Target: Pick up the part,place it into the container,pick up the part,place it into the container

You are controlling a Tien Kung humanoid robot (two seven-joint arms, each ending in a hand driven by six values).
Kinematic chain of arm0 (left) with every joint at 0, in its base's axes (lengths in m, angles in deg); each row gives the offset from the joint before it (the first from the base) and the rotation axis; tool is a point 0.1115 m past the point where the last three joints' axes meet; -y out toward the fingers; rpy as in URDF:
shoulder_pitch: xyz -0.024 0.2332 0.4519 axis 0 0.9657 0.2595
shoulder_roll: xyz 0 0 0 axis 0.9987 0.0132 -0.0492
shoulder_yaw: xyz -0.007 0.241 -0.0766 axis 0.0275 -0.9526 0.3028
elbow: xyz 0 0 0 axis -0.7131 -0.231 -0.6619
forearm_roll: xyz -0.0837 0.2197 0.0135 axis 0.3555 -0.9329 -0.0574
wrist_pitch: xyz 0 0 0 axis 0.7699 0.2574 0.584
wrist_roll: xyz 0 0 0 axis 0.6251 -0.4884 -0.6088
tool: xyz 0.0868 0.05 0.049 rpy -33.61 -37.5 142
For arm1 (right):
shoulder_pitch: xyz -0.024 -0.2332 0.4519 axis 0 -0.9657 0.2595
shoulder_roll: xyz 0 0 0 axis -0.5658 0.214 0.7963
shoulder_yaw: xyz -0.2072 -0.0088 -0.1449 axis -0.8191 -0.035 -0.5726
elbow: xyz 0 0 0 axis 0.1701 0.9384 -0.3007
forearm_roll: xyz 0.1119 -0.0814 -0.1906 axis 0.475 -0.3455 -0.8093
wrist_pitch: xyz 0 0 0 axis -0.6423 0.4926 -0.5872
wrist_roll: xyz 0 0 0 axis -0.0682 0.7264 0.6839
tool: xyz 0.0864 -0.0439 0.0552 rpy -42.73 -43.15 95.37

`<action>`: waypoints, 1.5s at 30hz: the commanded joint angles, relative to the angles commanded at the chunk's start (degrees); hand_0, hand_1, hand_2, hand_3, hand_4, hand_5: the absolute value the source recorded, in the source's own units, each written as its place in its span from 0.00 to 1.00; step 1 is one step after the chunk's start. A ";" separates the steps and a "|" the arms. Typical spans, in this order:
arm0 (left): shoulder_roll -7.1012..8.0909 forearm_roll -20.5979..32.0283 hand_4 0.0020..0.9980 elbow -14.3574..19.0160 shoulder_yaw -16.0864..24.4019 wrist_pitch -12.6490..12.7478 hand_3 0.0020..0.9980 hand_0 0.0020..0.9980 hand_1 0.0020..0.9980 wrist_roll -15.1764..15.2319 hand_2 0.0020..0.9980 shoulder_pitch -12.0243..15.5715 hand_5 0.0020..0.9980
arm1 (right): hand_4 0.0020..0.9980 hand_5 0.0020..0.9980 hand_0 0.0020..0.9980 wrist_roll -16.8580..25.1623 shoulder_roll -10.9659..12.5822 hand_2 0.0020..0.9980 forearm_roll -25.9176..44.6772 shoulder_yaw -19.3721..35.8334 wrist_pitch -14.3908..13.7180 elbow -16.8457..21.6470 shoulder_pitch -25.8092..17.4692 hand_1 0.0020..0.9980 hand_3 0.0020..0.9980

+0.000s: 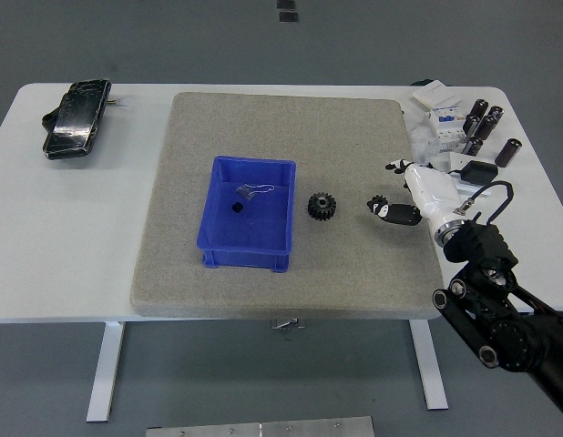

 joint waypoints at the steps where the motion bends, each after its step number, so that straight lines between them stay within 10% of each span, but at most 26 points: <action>1: 0.00 -0.01 0.64 0.00 0.00 0.01 0.58 0.64 0.61 -0.04 0.57 0.00 0.27 | 0.84 0.45 0.49 -0.02 -0.03 0.73 0.08 -0.21 0.07 -0.32 0.13 0.59 0.80; 10: -0.12 -0.23 0.64 0.00 0.02 0.05 0.58 0.64 0.61 -0.32 0.57 0.00 0.27 | 0.73 0.33 0.48 0.57 -0.79 0.64 1.22 -2.89 -0.46 -3.50 1.18 0.58 0.77; 11: -0.13 -0.29 0.64 0.00 0.03 0.03 0.58 0.64 0.61 -0.33 0.57 -0.03 0.27 | 0.53 0.25 0.46 0.66 -0.92 0.57 1.38 -3.14 -0.67 -3.80 1.26 0.53 0.69; 16: -0.20 -0.57 0.64 0.00 0.03 -0.03 0.58 0.64 0.61 -0.40 0.57 -0.03 0.27 | 0.53 0.25 0.46 0.90 -1.28 0.57 2.50 -4.10 -1.87 -5.16 1.68 0.53 0.69; 17: -0.21 -0.61 0.64 0.00 0.03 -0.03 0.58 0.64 0.61 -0.43 0.57 0.00 0.27 | 0.29 0.06 0.49 0.82 -1.31 0.52 2.60 -4.26 -1.99 -5.34 1.76 0.49 0.63; 32: -0.25 -0.53 0.64 0.00 -0.20 0.03 0.58 0.64 0.61 -0.25 0.57 0.13 0.27 | 0.33 0.00 0.48 0.62 -1.16 0.46 1.99 -5.46 -3.51 -6.33 2.07 0.46 0.54; 45: -0.41 -0.68 0.64 0.00 -0.05 0.14 0.58 0.64 0.61 -0.39 0.57 0.30 0.27 | 0.33 0.00 0.49 0.55 -2.44 0.45 3.07 -11.23 -6.48 6.93 5.36 0.46 0.53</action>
